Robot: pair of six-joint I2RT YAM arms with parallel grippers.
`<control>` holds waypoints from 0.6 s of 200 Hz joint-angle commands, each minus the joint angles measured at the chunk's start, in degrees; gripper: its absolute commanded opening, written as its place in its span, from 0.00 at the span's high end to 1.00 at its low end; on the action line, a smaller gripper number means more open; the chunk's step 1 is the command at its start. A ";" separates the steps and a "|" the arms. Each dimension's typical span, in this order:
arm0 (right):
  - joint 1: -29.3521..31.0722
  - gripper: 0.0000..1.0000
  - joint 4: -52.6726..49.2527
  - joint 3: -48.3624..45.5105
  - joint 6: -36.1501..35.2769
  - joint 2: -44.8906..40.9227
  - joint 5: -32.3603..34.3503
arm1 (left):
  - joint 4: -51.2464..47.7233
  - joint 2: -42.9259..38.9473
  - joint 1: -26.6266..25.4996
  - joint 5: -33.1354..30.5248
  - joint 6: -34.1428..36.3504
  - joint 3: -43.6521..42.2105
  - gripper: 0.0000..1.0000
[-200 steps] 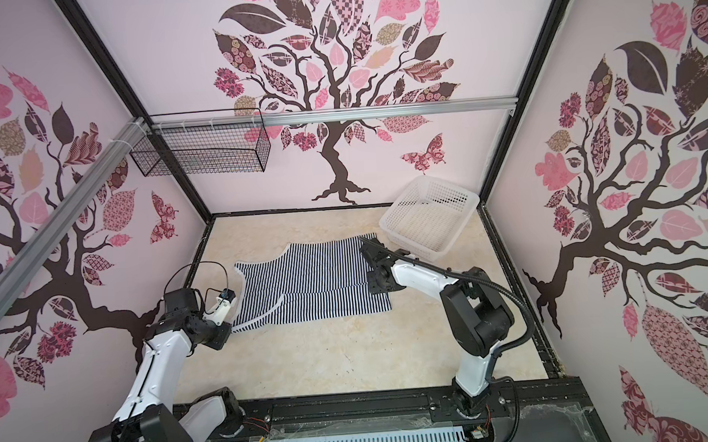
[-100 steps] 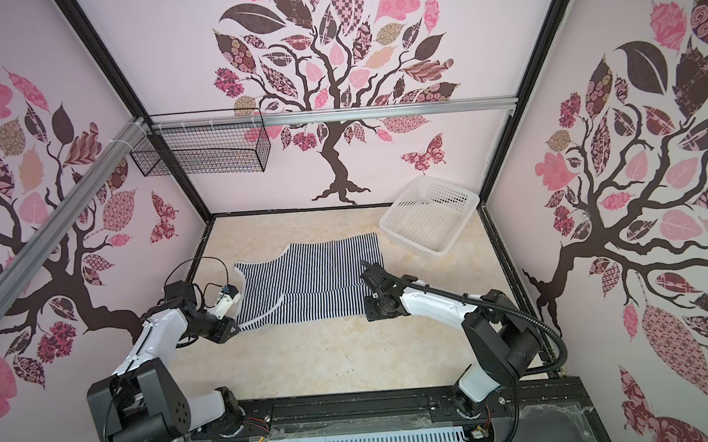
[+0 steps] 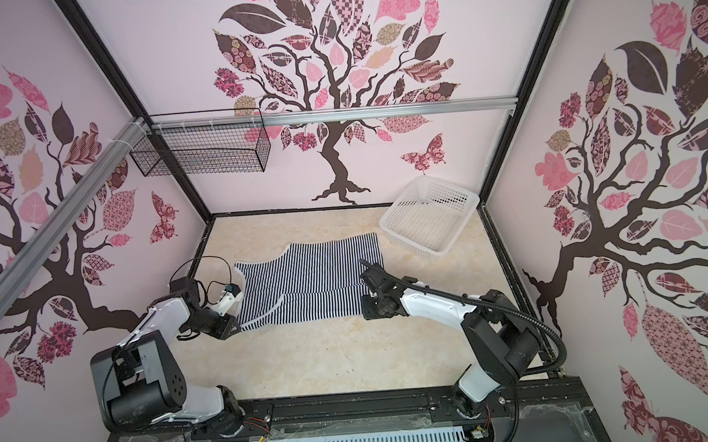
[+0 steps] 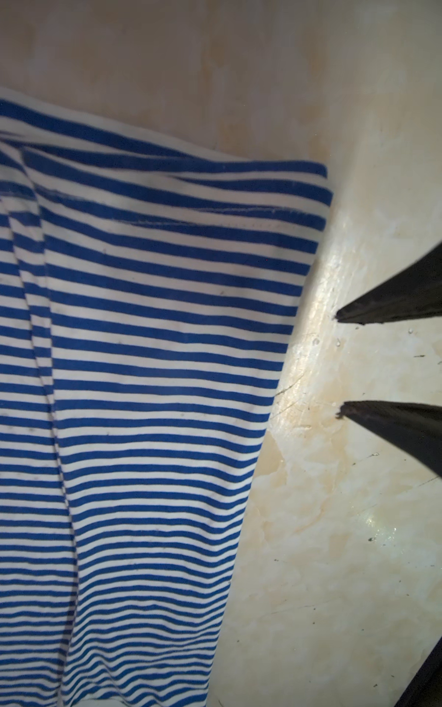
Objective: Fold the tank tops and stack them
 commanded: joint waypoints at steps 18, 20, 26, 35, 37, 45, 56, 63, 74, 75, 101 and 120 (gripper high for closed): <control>0.07 0.64 -0.28 0.15 0.35 2.62 -0.01 | 4.92 1.31 0.19 -3.44 -0.48 0.37 0.67; 0.07 0.64 -0.29 0.15 0.33 2.73 0.04 | 4.95 1.51 0.22 -3.57 -0.49 0.53 0.68; 0.09 0.64 -0.29 0.19 0.32 2.93 0.05 | 4.76 1.98 0.23 -3.94 -0.49 0.84 0.69; 0.08 0.64 -0.23 -0.02 0.34 2.94 -0.01 | 4.25 2.13 0.35 -3.86 -0.28 1.20 0.70; 0.09 0.64 -0.17 -0.07 0.41 2.94 -0.03 | 4.03 2.13 0.44 -3.70 -0.13 1.29 0.70; 0.07 0.64 0.04 -0.35 0.44 2.78 -0.04 | 2.90 1.47 1.15 -2.12 0.71 1.58 0.69; 0.14 0.64 0.04 -0.51 0.48 2.67 0.03 | 1.47 0.21 2.20 -0.09 1.52 1.75 0.67; 0.09 0.64 0.06 -0.48 0.49 2.65 0.13 | 1.26 -0.37 2.74 0.50 1.49 1.75 0.65; 0.11 0.64 0.36 -0.64 0.63 2.76 0.01 | 0.27 -0.32 2.98 0.95 2.58 1.82 0.63; 0.09 0.64 0.39 -0.64 0.62 2.77 -0.01 | 0.18 -0.23 2.97 0.95 2.63 1.86 0.63; 0.07 0.64 0.69 -0.49 0.94 3.09 -0.08 | -5.97 3.06 4.39 4.92 5.43 4.47 0.62; 0.08 0.64 1.13 -0.67 1.06 3.03 -0.12 | -9.58 6.01 7.23 8.63 7.40 7.12 0.60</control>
